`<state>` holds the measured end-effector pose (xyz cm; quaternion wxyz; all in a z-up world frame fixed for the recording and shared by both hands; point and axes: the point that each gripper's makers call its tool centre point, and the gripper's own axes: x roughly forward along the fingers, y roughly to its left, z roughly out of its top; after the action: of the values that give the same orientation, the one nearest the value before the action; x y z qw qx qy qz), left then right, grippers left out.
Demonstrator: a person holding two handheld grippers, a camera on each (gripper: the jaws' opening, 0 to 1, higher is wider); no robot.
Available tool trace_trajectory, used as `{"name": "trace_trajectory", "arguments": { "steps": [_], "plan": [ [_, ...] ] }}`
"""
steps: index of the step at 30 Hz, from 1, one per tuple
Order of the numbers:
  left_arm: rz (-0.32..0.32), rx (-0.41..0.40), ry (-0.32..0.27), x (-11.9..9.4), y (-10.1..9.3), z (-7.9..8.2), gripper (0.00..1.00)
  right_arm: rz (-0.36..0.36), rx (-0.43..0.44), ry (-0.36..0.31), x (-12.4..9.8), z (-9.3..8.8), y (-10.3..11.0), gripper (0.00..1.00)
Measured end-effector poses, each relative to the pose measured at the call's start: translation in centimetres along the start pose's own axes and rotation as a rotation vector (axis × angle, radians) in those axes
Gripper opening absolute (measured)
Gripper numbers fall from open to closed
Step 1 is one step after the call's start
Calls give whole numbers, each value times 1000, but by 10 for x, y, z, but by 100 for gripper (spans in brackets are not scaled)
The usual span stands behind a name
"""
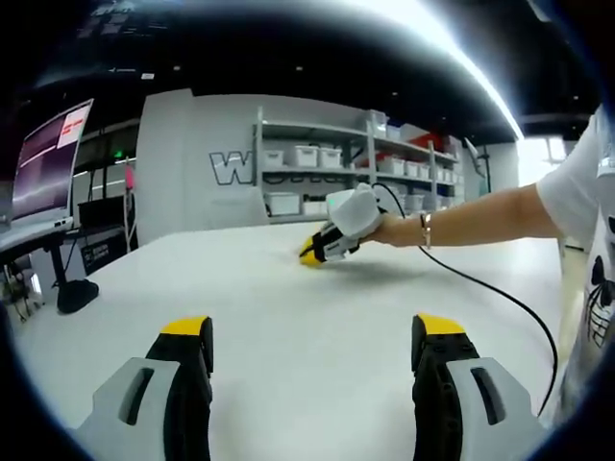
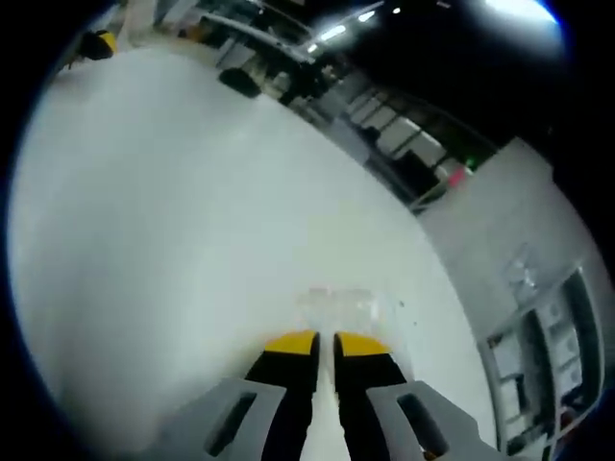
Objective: Open the resealable bag by pulling the two sides of the seal apart until the entire bag opening is separated and visibly accessible.
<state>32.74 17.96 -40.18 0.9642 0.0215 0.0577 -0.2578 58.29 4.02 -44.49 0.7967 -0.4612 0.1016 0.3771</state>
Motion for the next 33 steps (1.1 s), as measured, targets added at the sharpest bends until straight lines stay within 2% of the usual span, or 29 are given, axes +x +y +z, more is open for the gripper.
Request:
{"name": "trace_trajectory", "arguments": {
  "steps": [6, 14, 17, 19, 24, 28, 31, 33],
  "plan": [
    [0, 0, 0, -2, 1, -1, 84, 3, 23, 4, -1, 0, 6, 0],
    [5, 3, -5, -5, -1, 1, 84, -79, 123, -47, -15, 3, -17, 0],
    [5, 2, -7, -6, -2, 1, 84, -127, 204, -87, -24, 6, -30, 0],
    [5, 4, -8, -6, -4, 2, 84, -158, 294, -120, -33, 7, -41, 0],
    [4, 7, -10, -7, -8, 4, 84, -215, 477, -155, -50, -2, -62, 0],
    [3, 13, -12, -7, -10, 6, 84, -272, 514, -163, -61, -11, -76, 0],
    [3, 18, -15, -7, -11, 9, 84, -288, 544, -182, -67, -7, -84, 0],
    [4, 22, -16, -7, -12, 10, 84, -297, 557, -189, -70, -11, -87, 0]
  ]
}}
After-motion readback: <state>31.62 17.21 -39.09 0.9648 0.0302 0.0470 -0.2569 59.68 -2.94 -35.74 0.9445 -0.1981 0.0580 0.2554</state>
